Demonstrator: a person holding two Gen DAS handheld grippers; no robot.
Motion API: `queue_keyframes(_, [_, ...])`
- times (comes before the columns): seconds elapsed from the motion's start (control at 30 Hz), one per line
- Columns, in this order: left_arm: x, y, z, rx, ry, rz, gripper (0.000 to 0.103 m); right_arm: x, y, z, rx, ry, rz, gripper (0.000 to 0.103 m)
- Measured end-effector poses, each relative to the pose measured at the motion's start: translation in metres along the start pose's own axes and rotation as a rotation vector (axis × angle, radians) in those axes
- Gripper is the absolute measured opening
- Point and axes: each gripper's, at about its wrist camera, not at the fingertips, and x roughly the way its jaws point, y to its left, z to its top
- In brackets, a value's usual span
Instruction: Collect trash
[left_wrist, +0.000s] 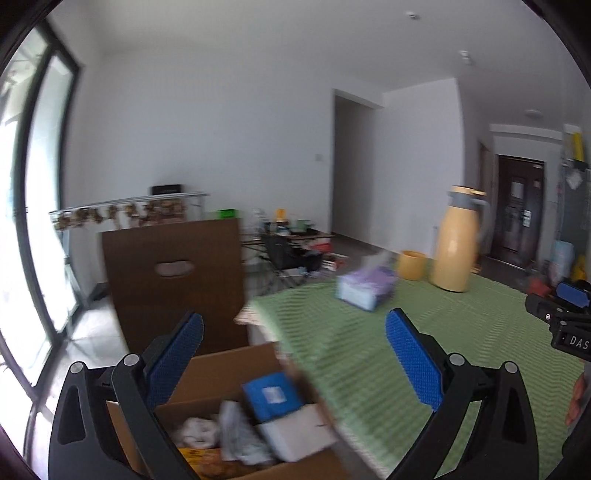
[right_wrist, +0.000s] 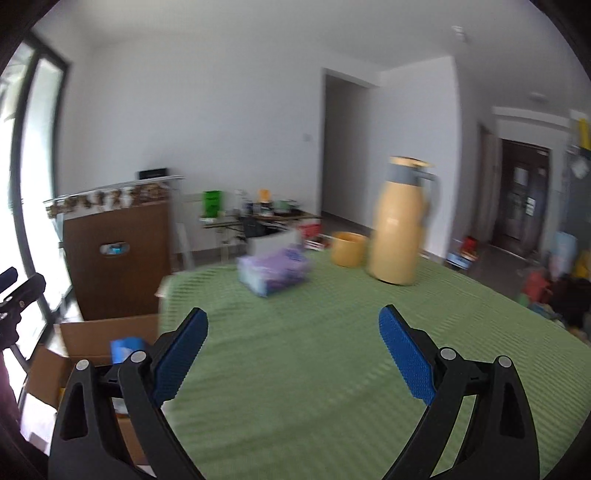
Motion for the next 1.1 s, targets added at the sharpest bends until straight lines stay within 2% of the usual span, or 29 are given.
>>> queue_keyframes(0.17, [0.015, -0.092, -0.002, 0.035, 0.012, -0.191, 0.096, -0.041, -0.109, -0.024, 0.099, 0.031, -0.221, 0.09])
queue_keyframes(0.3, [0.017, -0.158, 0.0, 0.055, 0.019, -0.316, 0.096, -0.076, -0.168, -0.039, 0.168, 0.043, -0.344, 0.09])
queue_keyframes(0.4, [0.014, -0.189, -0.002, 0.073, 0.022, -0.363, 0.096, -0.094, -0.194, -0.045, 0.202, 0.045, -0.387, 0.09])
queue_keyframes(0.53, [0.002, -0.22, -0.004, 0.085, 0.022, -0.408, 0.096, -0.108, -0.206, -0.05, 0.202, 0.038, -0.411, 0.09])
queue_keyframes(0.73, [-0.017, -0.224, -0.005, 0.1, 0.017, -0.396, 0.096, -0.116, -0.205, -0.047, 0.183, 0.037, -0.401, 0.09])
queue_keyframes(0.83, [-0.026, -0.209, 0.001, 0.096, 0.011, -0.387, 0.096, -0.121, -0.198, -0.047, 0.167, 0.038, -0.407, 0.09])
queue_keyframes(1.1, [-0.092, -0.172, -0.011, 0.085, -0.017, -0.357, 0.096, -0.155, -0.166, -0.062, 0.139, 0.033, -0.38, 0.09])
